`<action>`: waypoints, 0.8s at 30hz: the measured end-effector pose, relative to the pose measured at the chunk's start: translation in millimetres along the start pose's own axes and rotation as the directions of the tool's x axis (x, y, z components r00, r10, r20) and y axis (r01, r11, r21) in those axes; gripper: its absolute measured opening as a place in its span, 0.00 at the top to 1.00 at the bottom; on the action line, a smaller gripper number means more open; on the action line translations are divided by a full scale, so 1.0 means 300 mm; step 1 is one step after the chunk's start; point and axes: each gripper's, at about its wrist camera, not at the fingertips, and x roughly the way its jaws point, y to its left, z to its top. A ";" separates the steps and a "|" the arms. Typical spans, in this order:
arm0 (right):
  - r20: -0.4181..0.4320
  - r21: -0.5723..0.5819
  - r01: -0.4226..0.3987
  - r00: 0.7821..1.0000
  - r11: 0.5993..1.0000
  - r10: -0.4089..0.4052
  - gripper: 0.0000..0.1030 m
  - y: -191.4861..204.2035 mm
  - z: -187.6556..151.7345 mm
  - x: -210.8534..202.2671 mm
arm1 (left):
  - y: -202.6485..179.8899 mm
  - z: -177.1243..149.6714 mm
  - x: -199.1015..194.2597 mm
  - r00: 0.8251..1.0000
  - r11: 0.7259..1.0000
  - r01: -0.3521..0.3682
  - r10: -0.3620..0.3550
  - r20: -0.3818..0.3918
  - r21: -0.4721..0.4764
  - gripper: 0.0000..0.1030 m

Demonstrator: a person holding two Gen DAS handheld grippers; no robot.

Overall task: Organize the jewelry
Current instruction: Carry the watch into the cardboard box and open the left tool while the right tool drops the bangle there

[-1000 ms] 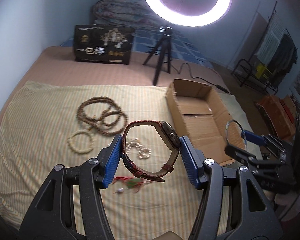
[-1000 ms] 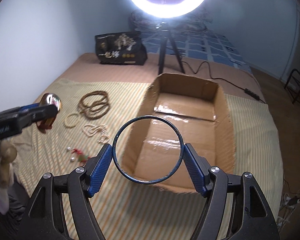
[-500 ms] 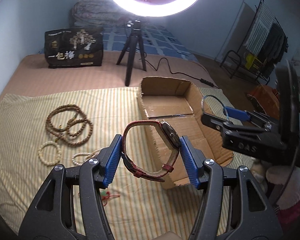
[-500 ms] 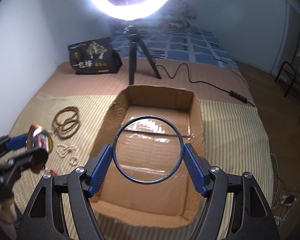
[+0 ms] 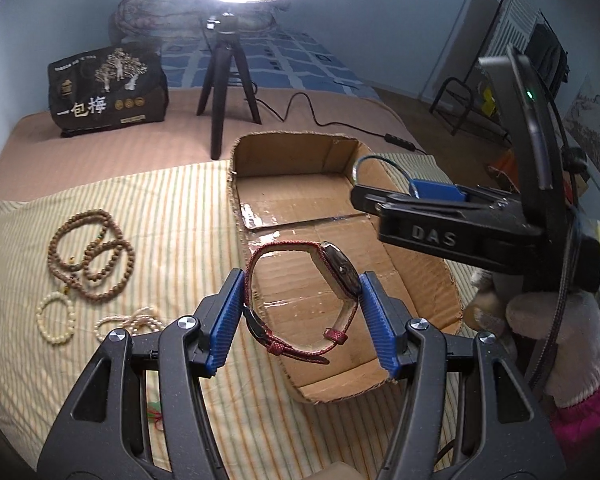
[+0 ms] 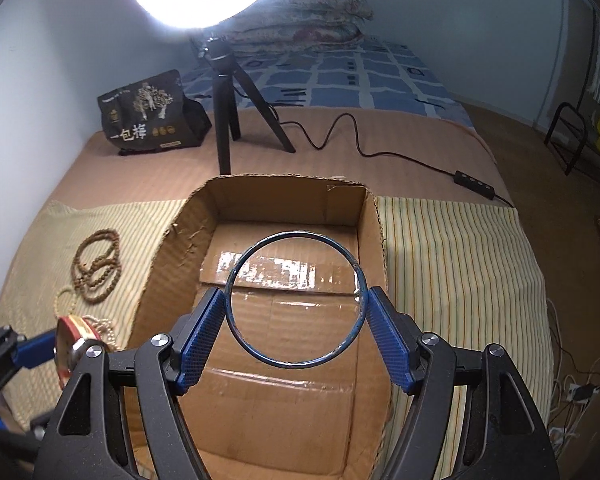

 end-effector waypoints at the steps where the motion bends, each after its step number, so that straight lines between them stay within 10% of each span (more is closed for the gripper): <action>1: -0.004 0.001 -0.001 1.000 1.000 0.001 0.30 -0.003 0.003 0.009 | -0.005 0.000 0.012 1.000 1.000 0.000 0.000 -0.006 0.001 0.42; 24: -0.021 0.066 0.030 0.999 0.997 -0.028 0.23 -0.075 0.030 0.067 | -0.035 -0.006 0.079 0.999 1.000 0.005 -0.003 -0.043 0.031 0.32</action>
